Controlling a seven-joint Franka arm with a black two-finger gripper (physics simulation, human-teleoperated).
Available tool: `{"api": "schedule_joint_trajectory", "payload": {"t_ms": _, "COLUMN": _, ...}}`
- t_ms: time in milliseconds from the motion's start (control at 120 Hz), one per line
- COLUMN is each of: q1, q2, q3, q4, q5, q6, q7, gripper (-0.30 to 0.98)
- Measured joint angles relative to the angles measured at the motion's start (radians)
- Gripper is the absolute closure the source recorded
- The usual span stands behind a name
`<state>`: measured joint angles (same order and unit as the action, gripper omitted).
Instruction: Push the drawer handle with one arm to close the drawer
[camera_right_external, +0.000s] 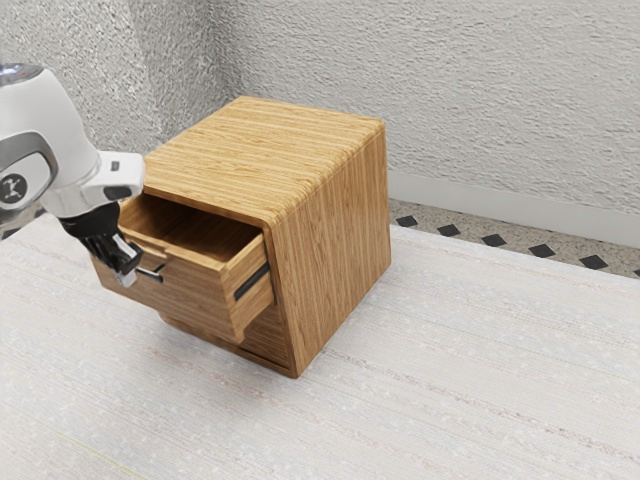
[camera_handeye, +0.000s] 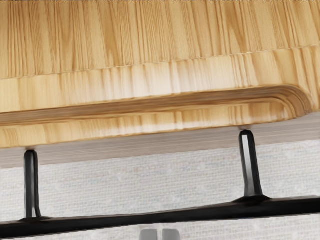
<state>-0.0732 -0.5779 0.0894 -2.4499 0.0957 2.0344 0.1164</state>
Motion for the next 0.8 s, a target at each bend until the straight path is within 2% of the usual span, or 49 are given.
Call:
{"api": "schedule_joint_trajectory", "payload": {"t_ms": 483, "q1": -0.011, "q2": 0.201, "q3": -0.01, "q4": 0.169, "q5": -0.014, "q6": 0.01, "q7": 0.015, "gripper": 0.79}}
{"api": "schedule_joint_trajectory", "payload": {"t_ms": 800, "q1": -0.013, "q2": 0.285, "q3": -0.008, "q4": 0.255, "q5": -0.036, "q6": 0.01, "q7": 0.034, "gripper": 0.79}}
